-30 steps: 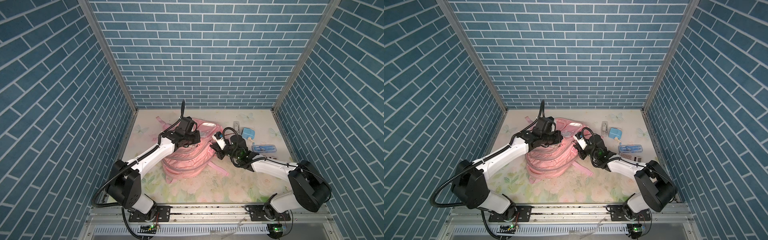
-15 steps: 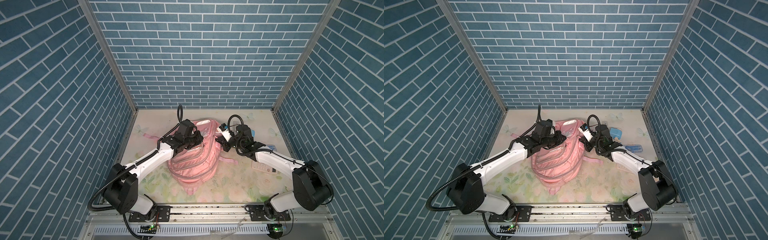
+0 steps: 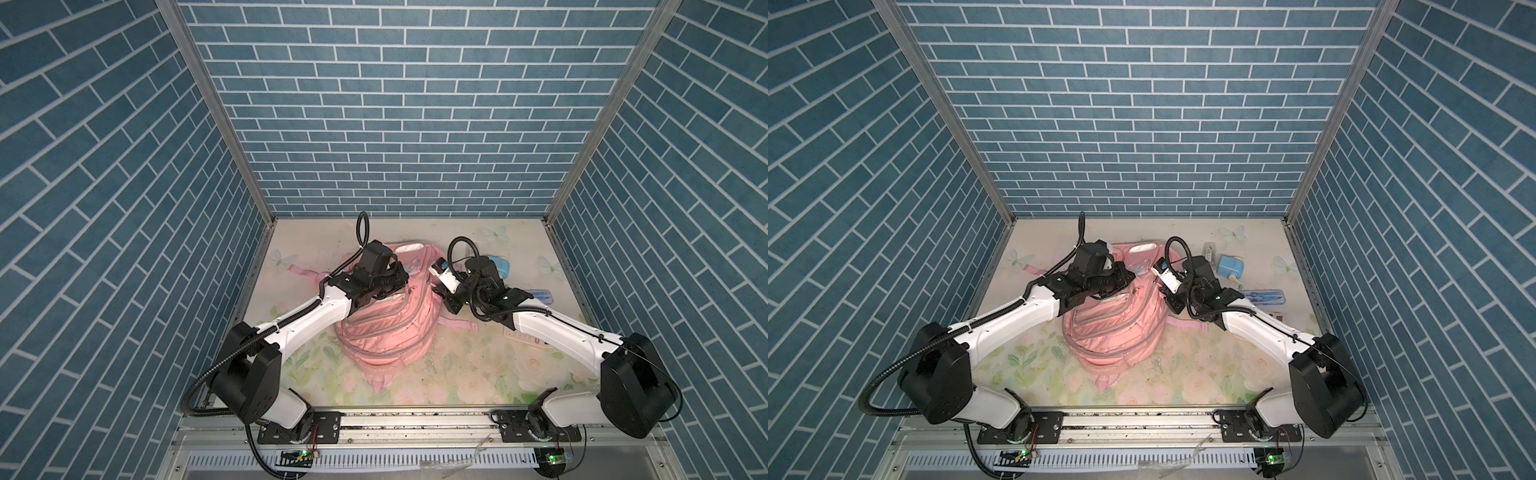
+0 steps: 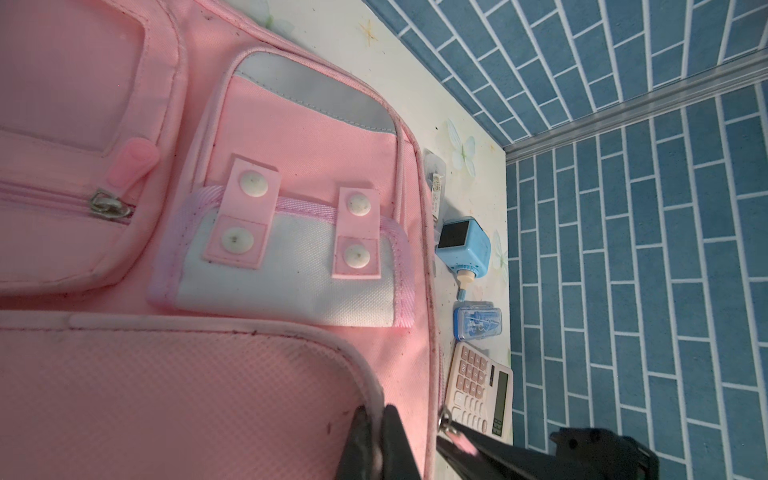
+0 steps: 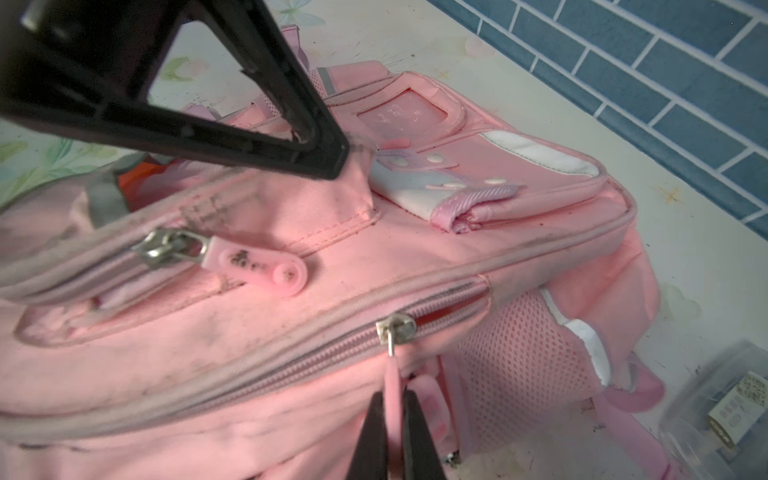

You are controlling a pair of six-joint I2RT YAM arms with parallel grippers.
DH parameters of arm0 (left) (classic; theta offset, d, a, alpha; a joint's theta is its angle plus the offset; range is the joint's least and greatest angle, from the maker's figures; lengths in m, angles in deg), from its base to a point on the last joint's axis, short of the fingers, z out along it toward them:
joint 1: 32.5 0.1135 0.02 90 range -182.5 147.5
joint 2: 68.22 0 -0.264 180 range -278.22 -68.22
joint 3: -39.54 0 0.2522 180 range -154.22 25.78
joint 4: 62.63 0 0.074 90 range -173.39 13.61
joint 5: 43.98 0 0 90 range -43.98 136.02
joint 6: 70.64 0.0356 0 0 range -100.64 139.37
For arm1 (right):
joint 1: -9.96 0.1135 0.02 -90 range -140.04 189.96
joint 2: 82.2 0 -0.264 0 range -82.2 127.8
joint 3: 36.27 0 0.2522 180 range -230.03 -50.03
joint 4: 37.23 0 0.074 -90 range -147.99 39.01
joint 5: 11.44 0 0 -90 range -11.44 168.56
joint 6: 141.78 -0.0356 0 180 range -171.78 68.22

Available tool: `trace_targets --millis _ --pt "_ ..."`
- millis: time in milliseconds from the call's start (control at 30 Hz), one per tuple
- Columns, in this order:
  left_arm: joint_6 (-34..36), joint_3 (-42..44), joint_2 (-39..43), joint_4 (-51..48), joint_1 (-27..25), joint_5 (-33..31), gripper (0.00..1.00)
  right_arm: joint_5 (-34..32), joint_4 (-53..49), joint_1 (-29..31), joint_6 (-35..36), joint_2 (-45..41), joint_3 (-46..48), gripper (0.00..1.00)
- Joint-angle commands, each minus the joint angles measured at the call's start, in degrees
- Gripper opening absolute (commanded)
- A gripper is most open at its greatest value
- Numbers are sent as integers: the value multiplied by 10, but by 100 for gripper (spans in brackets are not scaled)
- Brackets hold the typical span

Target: Pack the student bag

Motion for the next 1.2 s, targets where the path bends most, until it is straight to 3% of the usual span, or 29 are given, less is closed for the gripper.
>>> trace_targets --millis 0,133,367,433,500,633,800,967,1167 --pt "-17 -10 4 69 5 -52 0 19 3 15 -13 -16 -4 0" --pt "-13 -23 1 73 9 -78 0 29 18 42 -31 -30 9 0" --pt "-38 -25 -12 102 27 -66 0 52 80 65 -91 -33 47 0" --pt "-44 -21 -10 105 26 -55 0 29 88 65 -94 -32 54 0" --pt "-56 -10 -3 96 21 -43 0 10 83 49 -80 -27 49 0" --pt "-108 33 22 114 5 -36 0 57 73 -7 -55 -14 27 0" --pt "-193 93 36 219 -20 -72 0 95 75 -56 -26 3 11 0" --pt "-227 74 -4 274 -21 -110 0 119 69 -61 5 6 10 0" --pt "-245 19 -67 304 -20 -130 0 120 141 -32 -31 -26 71 0"
